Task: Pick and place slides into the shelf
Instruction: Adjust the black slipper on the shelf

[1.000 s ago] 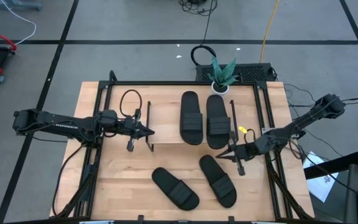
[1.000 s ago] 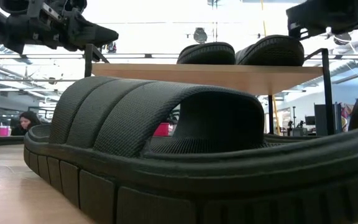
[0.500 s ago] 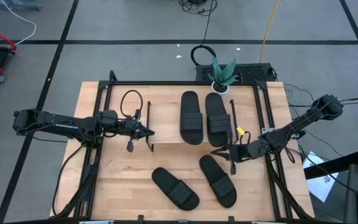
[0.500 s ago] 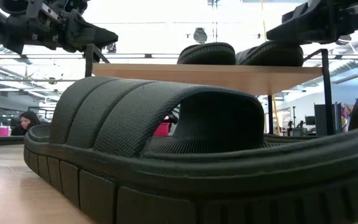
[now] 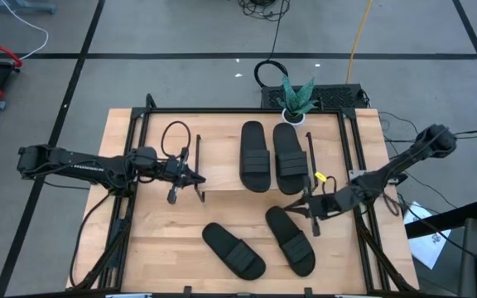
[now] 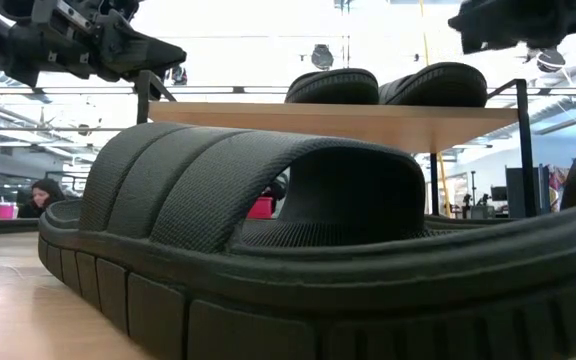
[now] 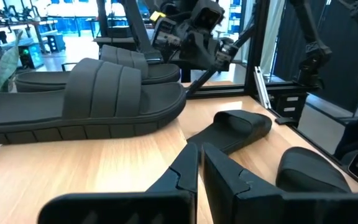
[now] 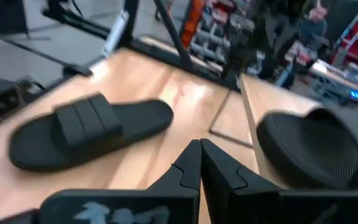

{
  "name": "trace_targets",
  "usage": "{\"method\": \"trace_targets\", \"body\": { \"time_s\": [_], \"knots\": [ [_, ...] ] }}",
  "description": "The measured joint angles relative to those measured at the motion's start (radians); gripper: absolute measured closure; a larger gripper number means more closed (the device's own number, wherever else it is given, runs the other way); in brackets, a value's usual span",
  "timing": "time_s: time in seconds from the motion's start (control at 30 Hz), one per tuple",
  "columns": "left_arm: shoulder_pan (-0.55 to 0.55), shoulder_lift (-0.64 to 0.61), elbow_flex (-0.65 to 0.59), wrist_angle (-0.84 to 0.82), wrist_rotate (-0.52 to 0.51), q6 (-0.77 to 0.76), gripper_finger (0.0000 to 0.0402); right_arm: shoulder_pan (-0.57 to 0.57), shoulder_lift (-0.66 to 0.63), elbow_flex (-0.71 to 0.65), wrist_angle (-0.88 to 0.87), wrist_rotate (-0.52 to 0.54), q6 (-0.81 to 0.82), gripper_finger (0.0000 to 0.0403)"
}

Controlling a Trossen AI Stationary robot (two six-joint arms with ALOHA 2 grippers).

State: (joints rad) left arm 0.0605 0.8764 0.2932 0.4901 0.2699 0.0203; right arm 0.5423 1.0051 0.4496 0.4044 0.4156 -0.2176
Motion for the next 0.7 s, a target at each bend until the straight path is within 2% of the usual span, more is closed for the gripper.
{"method": "trace_targets", "body": {
  "time_s": [0.13,0.2,0.33,0.6,0.7],
  "knots": [
    [-0.006,0.000,0.000,-0.002,0.000,0.001,0.0380,0.070,-0.098,0.000,-0.027,-0.036,-0.005,0.0403],
    [-0.006,0.000,0.000,-0.013,-0.001,0.003,0.0380,0.098,-0.154,0.008,-0.122,-0.052,-0.003,0.0403],
    [-0.006,0.000,0.000,-0.031,-0.001,0.024,0.0380,0.115,-0.214,0.018,-0.284,0.007,0.039,0.0403],
    [-0.006,0.000,0.000,-0.031,-0.005,0.024,0.0380,0.056,-0.136,0.011,-0.261,0.005,0.049,0.0403],
    [-0.006,0.000,0.000,-0.029,-0.007,0.023,0.0380,0.036,-0.102,0.011,-0.259,0.036,0.057,0.0403]
  ]
}}
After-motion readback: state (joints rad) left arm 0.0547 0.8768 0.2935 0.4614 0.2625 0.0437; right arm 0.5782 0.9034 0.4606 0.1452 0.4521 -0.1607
